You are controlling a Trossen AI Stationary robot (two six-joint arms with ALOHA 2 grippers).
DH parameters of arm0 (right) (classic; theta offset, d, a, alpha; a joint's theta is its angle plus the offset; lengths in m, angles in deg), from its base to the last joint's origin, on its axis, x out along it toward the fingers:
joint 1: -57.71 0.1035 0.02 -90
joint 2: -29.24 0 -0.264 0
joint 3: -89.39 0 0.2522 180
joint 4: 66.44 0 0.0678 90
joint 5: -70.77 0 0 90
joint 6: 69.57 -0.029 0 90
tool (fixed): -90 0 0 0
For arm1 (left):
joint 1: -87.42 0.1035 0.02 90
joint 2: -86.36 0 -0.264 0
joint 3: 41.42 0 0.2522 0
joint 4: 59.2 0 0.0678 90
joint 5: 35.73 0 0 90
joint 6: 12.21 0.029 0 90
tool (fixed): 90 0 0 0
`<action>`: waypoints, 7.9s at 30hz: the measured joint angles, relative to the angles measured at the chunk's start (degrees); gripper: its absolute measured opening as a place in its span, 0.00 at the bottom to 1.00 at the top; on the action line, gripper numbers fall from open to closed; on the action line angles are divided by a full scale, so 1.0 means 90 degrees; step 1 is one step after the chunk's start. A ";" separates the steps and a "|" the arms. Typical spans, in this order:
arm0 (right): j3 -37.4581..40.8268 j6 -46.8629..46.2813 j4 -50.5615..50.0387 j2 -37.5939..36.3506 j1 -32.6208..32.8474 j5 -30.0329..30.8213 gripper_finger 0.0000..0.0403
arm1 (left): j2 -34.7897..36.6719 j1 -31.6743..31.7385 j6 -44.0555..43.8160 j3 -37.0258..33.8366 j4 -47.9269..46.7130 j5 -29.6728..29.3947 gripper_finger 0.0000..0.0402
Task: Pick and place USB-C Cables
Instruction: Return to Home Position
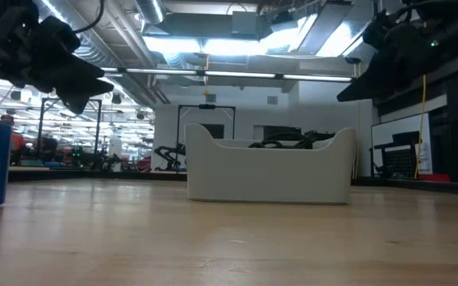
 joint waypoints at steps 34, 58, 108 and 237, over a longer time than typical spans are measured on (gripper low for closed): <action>0.2368 0.0205 0.0737 -0.3461 -0.0202 -0.0558 0.02 | 0.0489 -0.0002 0.0483 -0.0198 -0.0256 -0.0365 0.38; 0.2363 0.0341 0.0477 -0.3463 -0.0202 -0.1981 0.02 | 0.0491 -0.0002 0.0450 -0.0198 -0.0271 -0.0377 0.38; 0.2387 0.0584 0.0483 -0.5034 -0.0197 -0.2333 0.02 | 0.0491 0.0000 0.0447 -0.0198 -0.0273 -0.0375 0.38; 0.2387 0.0584 0.0490 -0.5029 -0.0197 -0.2330 0.02 | 0.0491 -0.0002 0.0447 -0.0198 -0.0275 -0.0375 0.38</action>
